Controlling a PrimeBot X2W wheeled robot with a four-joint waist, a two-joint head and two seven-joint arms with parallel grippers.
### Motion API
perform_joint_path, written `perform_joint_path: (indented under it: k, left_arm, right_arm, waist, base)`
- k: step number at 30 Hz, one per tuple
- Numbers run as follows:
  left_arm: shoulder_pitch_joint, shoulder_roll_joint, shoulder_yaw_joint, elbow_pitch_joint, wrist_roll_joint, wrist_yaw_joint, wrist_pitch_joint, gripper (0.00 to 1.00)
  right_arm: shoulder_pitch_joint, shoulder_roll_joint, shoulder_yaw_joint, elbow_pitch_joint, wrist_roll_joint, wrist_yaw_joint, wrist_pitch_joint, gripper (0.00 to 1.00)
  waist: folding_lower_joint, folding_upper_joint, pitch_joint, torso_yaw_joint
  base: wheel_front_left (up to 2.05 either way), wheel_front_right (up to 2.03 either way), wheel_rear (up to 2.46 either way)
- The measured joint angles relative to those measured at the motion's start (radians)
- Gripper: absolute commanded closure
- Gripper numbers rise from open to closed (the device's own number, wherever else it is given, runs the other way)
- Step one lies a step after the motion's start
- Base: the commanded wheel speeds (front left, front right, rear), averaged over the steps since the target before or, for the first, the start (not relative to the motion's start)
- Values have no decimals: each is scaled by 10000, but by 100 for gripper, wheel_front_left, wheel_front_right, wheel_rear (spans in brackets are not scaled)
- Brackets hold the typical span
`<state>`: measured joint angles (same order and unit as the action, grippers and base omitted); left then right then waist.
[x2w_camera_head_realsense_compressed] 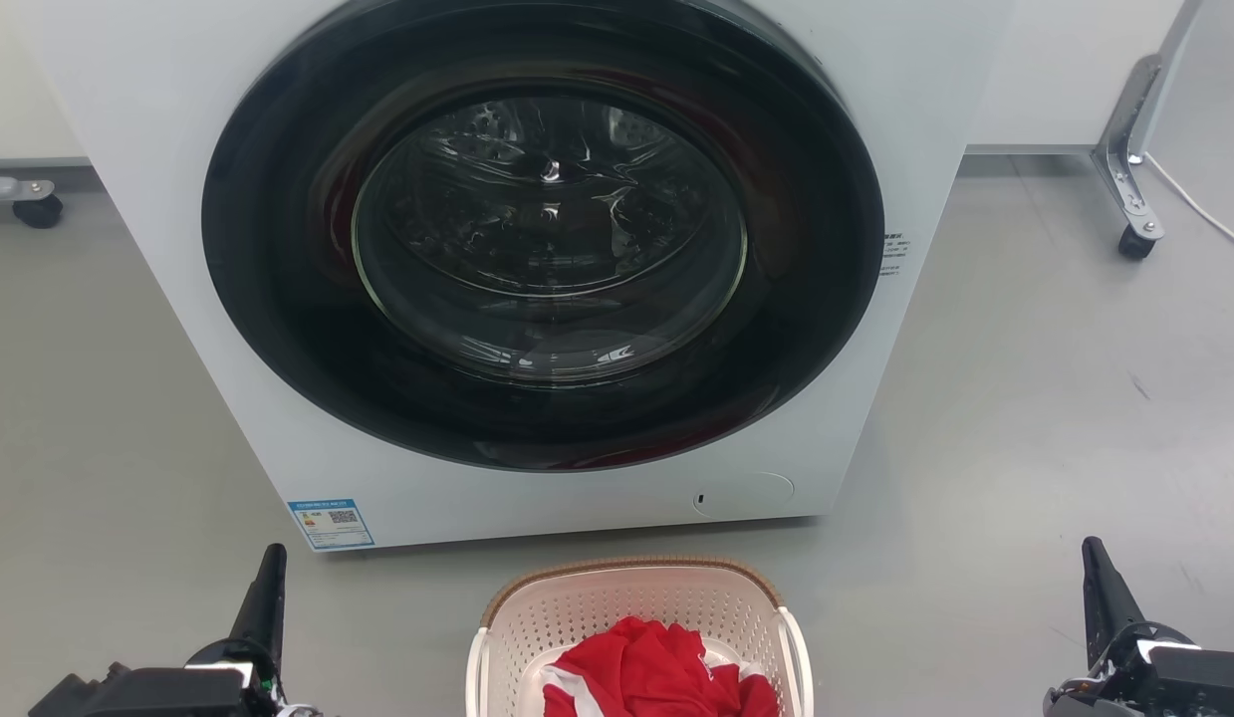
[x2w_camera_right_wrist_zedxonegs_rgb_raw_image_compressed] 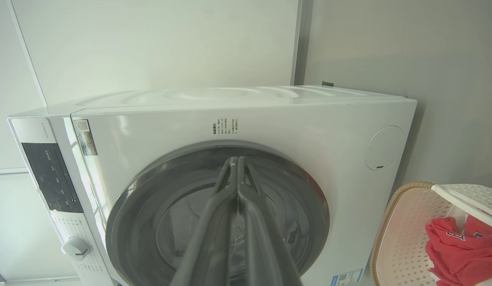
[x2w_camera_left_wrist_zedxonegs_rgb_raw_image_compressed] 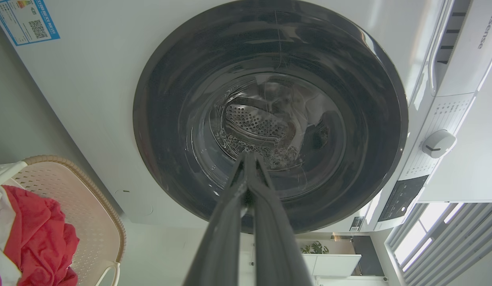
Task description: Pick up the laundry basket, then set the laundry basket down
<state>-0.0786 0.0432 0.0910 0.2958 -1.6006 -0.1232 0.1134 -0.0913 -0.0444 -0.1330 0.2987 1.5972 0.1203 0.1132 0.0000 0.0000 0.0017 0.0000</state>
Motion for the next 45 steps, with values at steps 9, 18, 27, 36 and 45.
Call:
perform_joint_path:
  k: [9,18,27,36,45]
  left_arm:
    - [0,0,0,0,0,0,0,100]
    - [0,0,0,0,0,0,0,100]
    - [0,0,0,-2,0,0,0,100]
    - [0,0,0,-2,0,0,0,100]
    - [0,0,0,-2,-2,0,0,100]
  right_arm:
    - [0,0,0,-2,0,0,0,100]
    - [0,2,0,-2,0,0,0,100]
    - [0,2,0,-2,2,0,0,100]
    - [0,2,2,-4,2,0,0,100]
    - [0,2,2,-4,2,0,0,100]
  waist:
    - [0,0,0,0]
    - [0,0,1,0]
    - [0,0,2,0]
    - [0,0,2,0]
    - [0,0,2,0]
  base:
    - [0,0,0]
    - [0,0,0]
    - [0,0,0]
    - [0,0,0]
    - [0,0,0]
